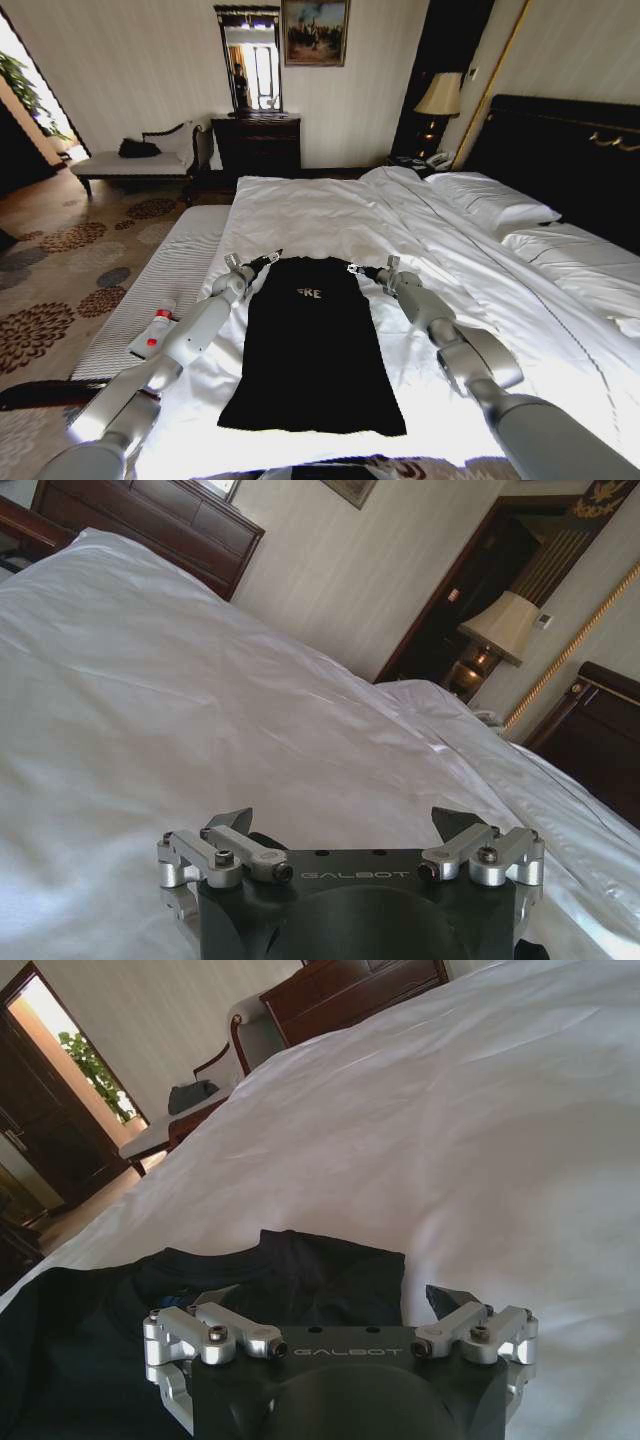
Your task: Fold the clothes on the bed.
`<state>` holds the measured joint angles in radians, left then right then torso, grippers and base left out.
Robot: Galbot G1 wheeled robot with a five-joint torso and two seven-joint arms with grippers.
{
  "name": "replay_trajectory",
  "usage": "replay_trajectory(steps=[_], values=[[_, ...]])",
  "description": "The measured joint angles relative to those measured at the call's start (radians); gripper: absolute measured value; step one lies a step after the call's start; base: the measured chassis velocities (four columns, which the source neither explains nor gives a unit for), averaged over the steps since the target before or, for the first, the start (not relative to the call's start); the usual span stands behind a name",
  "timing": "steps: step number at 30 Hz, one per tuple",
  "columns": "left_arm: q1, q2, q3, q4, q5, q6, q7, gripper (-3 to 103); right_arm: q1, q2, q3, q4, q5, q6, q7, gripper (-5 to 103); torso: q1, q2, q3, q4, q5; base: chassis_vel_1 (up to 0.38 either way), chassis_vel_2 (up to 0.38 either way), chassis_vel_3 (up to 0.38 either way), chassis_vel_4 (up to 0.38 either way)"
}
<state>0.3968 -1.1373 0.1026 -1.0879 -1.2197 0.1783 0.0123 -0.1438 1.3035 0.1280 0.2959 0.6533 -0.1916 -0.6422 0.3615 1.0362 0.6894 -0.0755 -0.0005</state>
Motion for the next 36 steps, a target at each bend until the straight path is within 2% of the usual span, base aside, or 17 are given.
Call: replay_trajectory(steps=[18,36], values=[[0.017,0.015,-0.004,-0.033,-0.004,-0.003,0.004,100,0.022,0.023,0.072,-0.058,-0.081,0.009,0.004,100,0.000,0.000,0.000,0.0000,-0.0001,0.000,0.000,0.000,0.000],[0.030,0.040,-0.007,-0.082,-0.017,-0.003,0.000,100,0.036,0.044,0.095,-0.081,-0.102,0.009,0.029,99,0.000,0.000,0.000,-0.0001,-0.0002,0.000,0.000,0.000,0.000]])
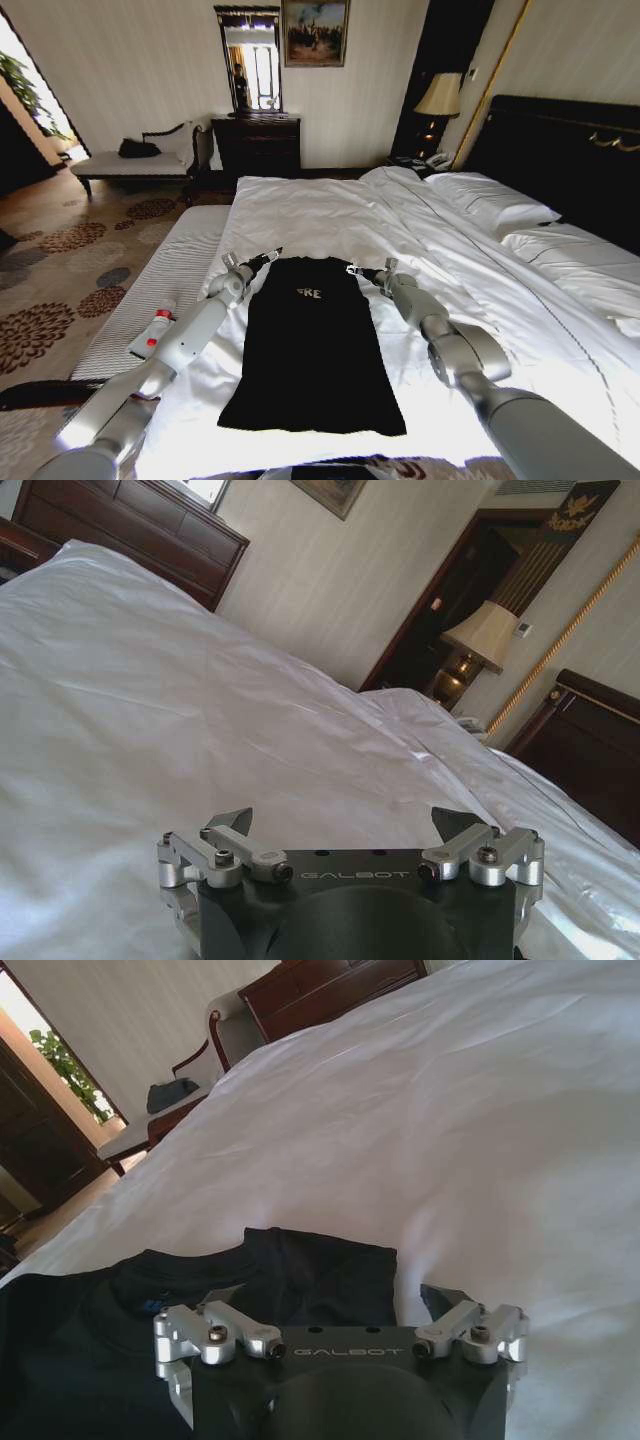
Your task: Fold the clothes on the bed.
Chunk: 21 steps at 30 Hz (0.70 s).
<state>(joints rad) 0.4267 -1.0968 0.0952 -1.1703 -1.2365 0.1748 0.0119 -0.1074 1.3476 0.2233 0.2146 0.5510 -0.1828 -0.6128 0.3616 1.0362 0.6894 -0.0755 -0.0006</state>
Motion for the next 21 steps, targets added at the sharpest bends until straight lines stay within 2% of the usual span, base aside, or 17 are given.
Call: replay_trajectory(steps=[4,6,7,10,14,19,21], values=[[0.009,0.009,-0.007,-0.014,-0.004,0.000,-0.001,100,0.003,0.006,0.002,-0.009,-0.012,0.000,0.011,80,0.000,0.000,0.000,-0.0001,0.0001,0.000,0.000,0.000,0.000],[0.011,0.011,-0.008,-0.016,-0.004,0.000,-0.001,100,0.003,0.007,0.003,-0.011,-0.014,0.000,0.014,80,0.000,0.000,0.000,-0.0001,0.0001,0.000,0.000,0.000,0.000],[0.013,0.013,-0.009,-0.019,-0.005,0.000,-0.001,100,0.004,0.009,0.005,-0.013,-0.018,-0.002,0.018,70,0.000,0.000,0.000,-0.0001,0.0000,0.000,0.000,0.000,0.000],[0.016,0.015,-0.011,-0.024,-0.006,0.000,-0.001,100,0.007,0.011,0.008,-0.019,-0.024,-0.004,0.033,64,0.000,0.000,0.000,0.0001,0.0000,0.000,0.000,0.000,0.000],[0.021,0.016,-0.016,-0.029,-0.007,0.000,-0.001,100,0.011,0.014,0.009,-0.021,-0.024,-0.006,0.041,42,0.000,0.000,0.000,-0.0002,0.0001,0.000,0.000,0.000,0.000],[0.022,0.012,-0.021,-0.016,-0.006,0.000,-0.006,100,0.017,0.016,0.008,-0.023,-0.024,-0.006,0.041,32,0.000,0.000,0.000,-0.0001,0.0001,0.000,0.000,0.000,0.000],[0.022,0.005,-0.027,0.005,-0.006,0.000,-0.014,100,0.017,0.017,0.005,-0.023,-0.024,-0.006,0.040,21,0.000,0.000,0.000,0.0000,0.0000,0.000,0.000,0.000,0.000]])
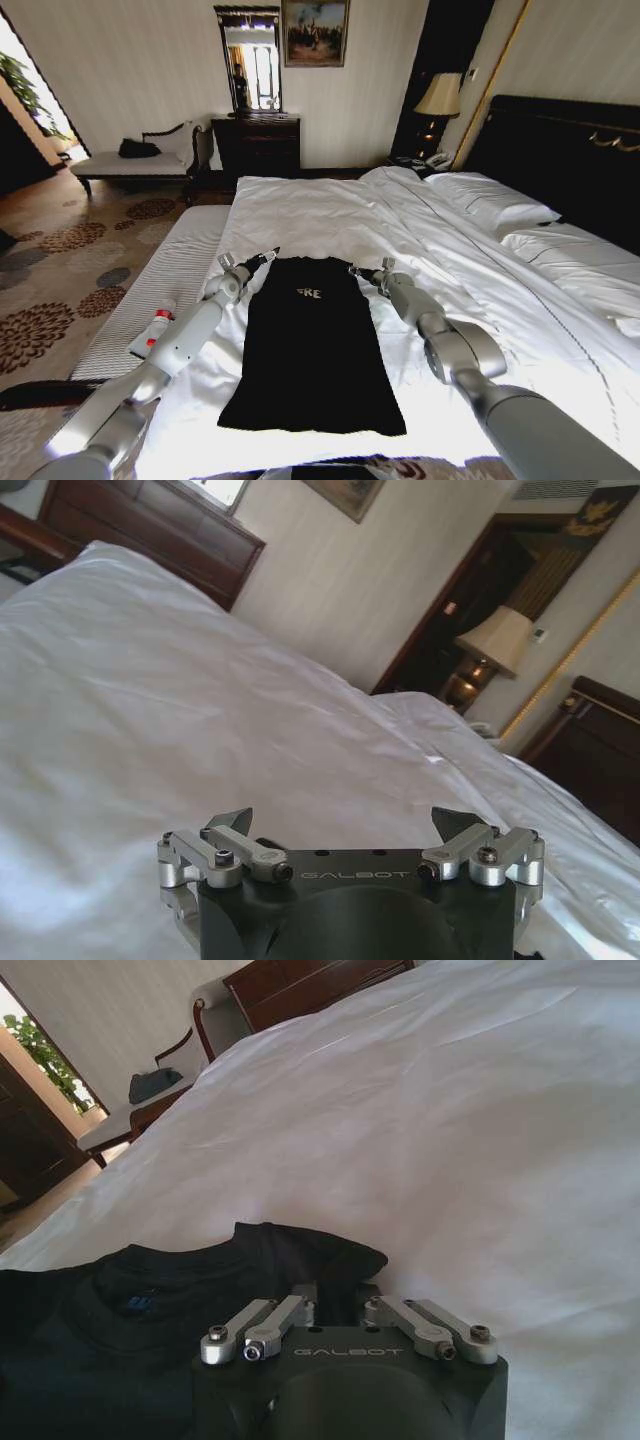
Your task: Fold the clothes on the bed.
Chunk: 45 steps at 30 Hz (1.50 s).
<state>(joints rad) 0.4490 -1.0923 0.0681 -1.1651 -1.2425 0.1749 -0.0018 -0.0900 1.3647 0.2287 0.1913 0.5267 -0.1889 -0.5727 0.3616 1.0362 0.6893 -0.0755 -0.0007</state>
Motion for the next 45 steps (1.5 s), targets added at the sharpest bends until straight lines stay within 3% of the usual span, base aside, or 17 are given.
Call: replay_trajectory(steps=[6,12,19,26,30,34,38,45], values=[[-0.021,-0.022,-0.008,0.074,0.002,-0.003,0.000,100,-0.003,0.001,-0.006,0.003,-0.005,0.001,-0.015,2,0.000,0.000,0.000,0.0000,0.0001,0.000,0.000,0.000,0.000],[-0.064,-0.065,-0.001,0.158,0.012,-0.004,0.006,100,-0.012,0.001,-0.014,0.016,-0.004,0.001,-0.021,1,0.000,0.000,0.000,0.0000,0.0002,0.000,0.000,0.000,0.000],[-0.129,-0.176,0.002,0.334,0.081,-0.002,0.007,100,-0.020,0.001,-0.025,0.033,0.003,0.001,-0.029,1,0.000,0.000,0.000,-0.0005,0.0002,0.000,0.000,0.000,0.000],[-0.156,-0.233,0.012,0.423,0.105,-0.001,0.018,100,-0.024,0.000,-0.028,0.042,0.010,0.001,-0.033,1,0.000,0.000,0.000,0.0004,0.0003,0.000,0.000,0.000,0.000],[-0.168,-0.271,0.000,0.464,0.106,0.001,0.018,101,-0.029,-0.004,-0.032,0.047,0.013,0.001,-0.033,1,0.000,0.000,0.000,-0.0006,0.0002,0.000,0.000,0.000,0.000],[-0.182,-0.288,-0.003,0.504,0.112,0.001,0.018,95,-0.031,-0.005,-0.043,0.053,0.022,0.001,-0.033,1,0.000,0.000,0.000,-0.0003,0.0003,0.000,0.000,0.000,0.000],[-0.184,-0.288,-0.007,0.513,0.116,-0.005,0.018,74,-0.031,-0.006,-0.049,0.055,0.025,0.001,-0.033,1,0.000,0.000,0.000,0.0003,0.0001,0.000,0.000,0.000,0.000],[-0.181,-0.284,-0.010,0.509,0.115,-0.014,0.017,52,-0.031,-0.004,-0.053,0.056,0.026,0.000,-0.035,1,0.000,0.000,0.000,-0.0003,0.0001,0.000,0.000,0.000,0.000]])
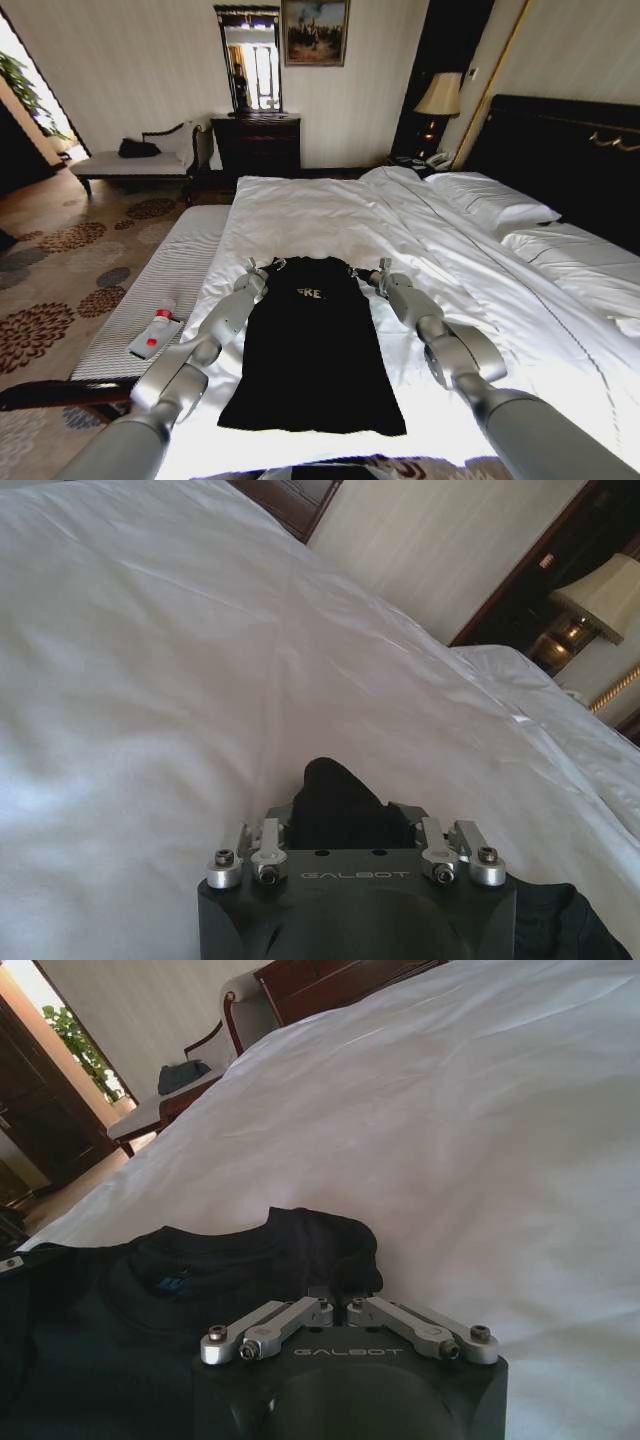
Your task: Fold the clothes on the bed.
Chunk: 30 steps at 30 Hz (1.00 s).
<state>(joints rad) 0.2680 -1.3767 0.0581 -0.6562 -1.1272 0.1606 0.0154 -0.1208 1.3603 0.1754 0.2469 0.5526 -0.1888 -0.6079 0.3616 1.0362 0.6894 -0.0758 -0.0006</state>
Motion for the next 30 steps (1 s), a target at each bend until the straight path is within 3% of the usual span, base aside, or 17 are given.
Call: replay_trajectory(steps=[5,7,10,14,30], values=[[0.003,0.006,0.002,-0.009,-0.001,-0.003,0.000,30,-0.001,0.001,-0.006,0.001,0.001,0.000,-0.004,1,0.000,0.000,0.000,0.0003,-0.0001,0.000,0.000,0.000,0.000],[0.003,0.006,0.003,-0.009,-0.001,-0.003,0.000,30,-0.001,0.001,-0.006,0.001,0.001,-0.001,-0.005,1,0.000,0.000,0.000,0.0003,0.0000,0.000,0.000,0.000,0.000],[0.001,0.003,0.006,0.004,0.000,-0.006,0.003,14,-0.001,0.000,-0.007,0.001,0.001,-0.001,-0.008,1,0.000,0.000,0.000,0.0001,0.0000,0.000,0.000,0.000,0.000],[0.001,0.002,0.007,0.005,0.001,-0.008,0.006,2,-0.002,0.000,-0.008,0.001,0.001,-0.001,-0.011,1,0.000,0.000,0.000,0.0002,0.0000,0.000,0.000,0.000,0.000],[0.006,0.028,0.014,-0.028,0.015,-0.025,0.009,2,-0.008,-0.005,-0.028,0.025,0.017,0.010,-0.023,1,0.000,0.000,0.000,0.0001,-0.0001,0.000,0.000,0.000,0.000]])
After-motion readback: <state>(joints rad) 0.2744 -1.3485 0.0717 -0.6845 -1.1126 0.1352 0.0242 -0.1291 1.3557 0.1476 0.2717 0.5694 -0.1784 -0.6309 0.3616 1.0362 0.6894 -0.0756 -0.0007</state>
